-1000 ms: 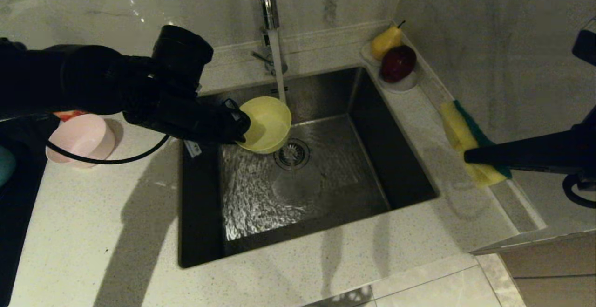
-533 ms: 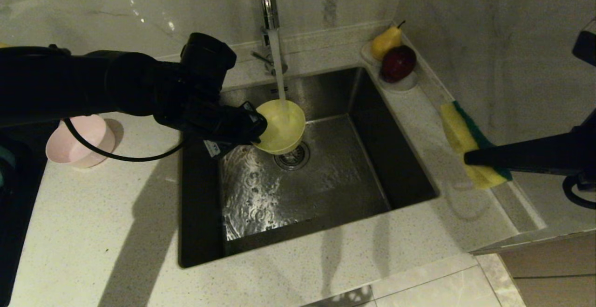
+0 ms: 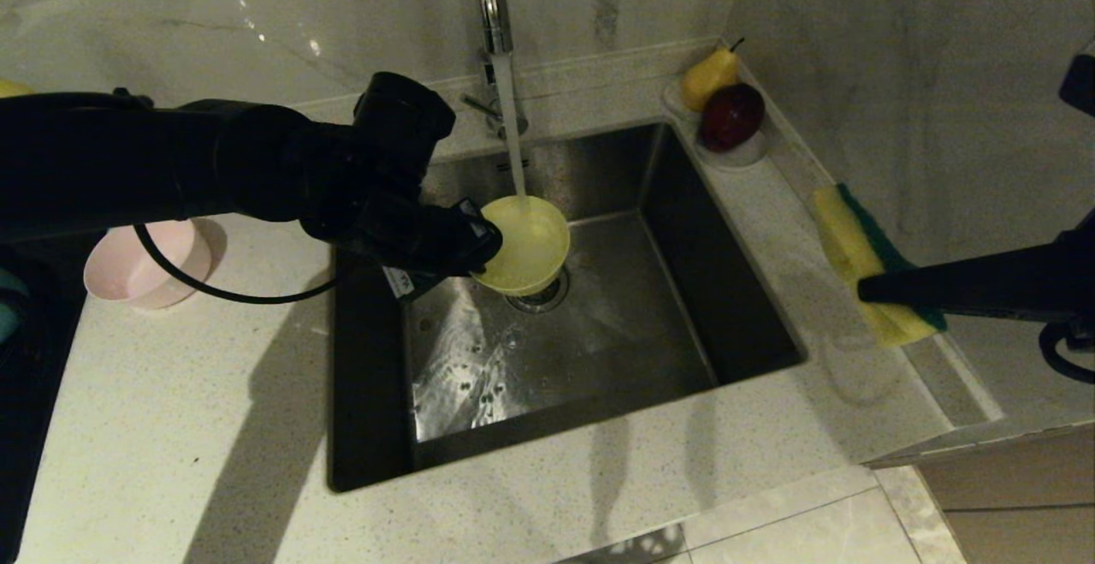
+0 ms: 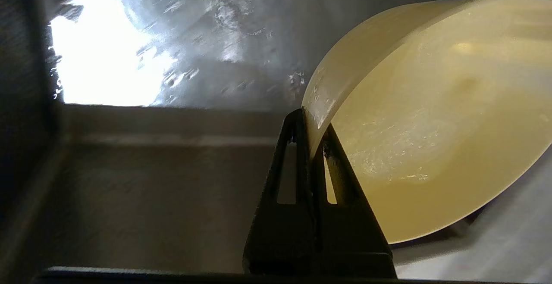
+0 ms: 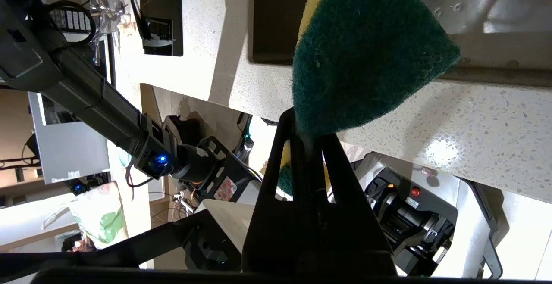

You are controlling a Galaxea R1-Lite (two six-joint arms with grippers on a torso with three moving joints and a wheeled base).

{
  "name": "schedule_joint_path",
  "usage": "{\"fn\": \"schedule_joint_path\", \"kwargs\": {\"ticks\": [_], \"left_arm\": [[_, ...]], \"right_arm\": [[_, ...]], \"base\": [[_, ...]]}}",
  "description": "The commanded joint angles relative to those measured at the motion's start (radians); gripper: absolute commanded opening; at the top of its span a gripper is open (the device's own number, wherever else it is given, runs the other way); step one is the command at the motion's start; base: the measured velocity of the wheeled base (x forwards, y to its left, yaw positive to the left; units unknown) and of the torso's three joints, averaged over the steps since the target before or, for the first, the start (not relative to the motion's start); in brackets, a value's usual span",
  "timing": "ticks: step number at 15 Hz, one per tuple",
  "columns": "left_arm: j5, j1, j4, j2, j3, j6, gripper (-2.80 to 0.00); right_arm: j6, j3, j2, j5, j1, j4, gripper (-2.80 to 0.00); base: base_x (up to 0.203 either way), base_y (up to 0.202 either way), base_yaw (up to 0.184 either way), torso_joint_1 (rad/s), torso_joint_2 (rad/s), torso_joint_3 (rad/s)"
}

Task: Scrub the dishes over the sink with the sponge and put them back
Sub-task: Wash the bowl

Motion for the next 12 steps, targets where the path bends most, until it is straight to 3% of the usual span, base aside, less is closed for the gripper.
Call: {"fn": "schedule_joint_path", "kwargs": {"ticks": [1,3,5,7,9,12], "left_arm": [[0.057,-0.010,0.023,-0.015,0.010,0.003,-2.80],[0.127,-0.010,0.023,-0.039,0.039,0.023,-2.80],[0.209,-0.009,-0.005,-0.101,0.082,0.082,-2.80],[0.224,-0.003,-0.086,-0.167,0.135,0.145,-2.80],[0.250,0.014,-0.236,-0.217,0.235,0.245,-2.80],[0.271,0.028,-0.594,-0.280,0.454,0.464,-2.80]], "right_arm": [[0.002,0.001,-0.003,0.003,0.000,0.002,-2.80],[0.002,0.002,-0.003,0.003,0.000,0.002,-2.80],[0.002,0.009,0.001,0.003,0.000,0.002,-2.80],[0.004,0.012,-0.006,0.004,0.000,0.003,-2.80],[0.004,0.016,-0.011,0.005,0.000,0.004,-2.80],[0.004,0.013,-0.018,0.004,0.000,0.004,-2.80]], "base": [[0.000,0.000,0.000,0.000,0.00,0.000],[0.000,0.000,0.000,0.000,0.00,0.000],[0.000,0.000,0.000,0.000,0.00,0.000],[0.000,0.000,0.000,0.000,0.00,0.000],[0.000,0.000,0.000,0.000,0.00,0.000],[0.000,0.000,0.000,0.000,0.00,0.000]]}}
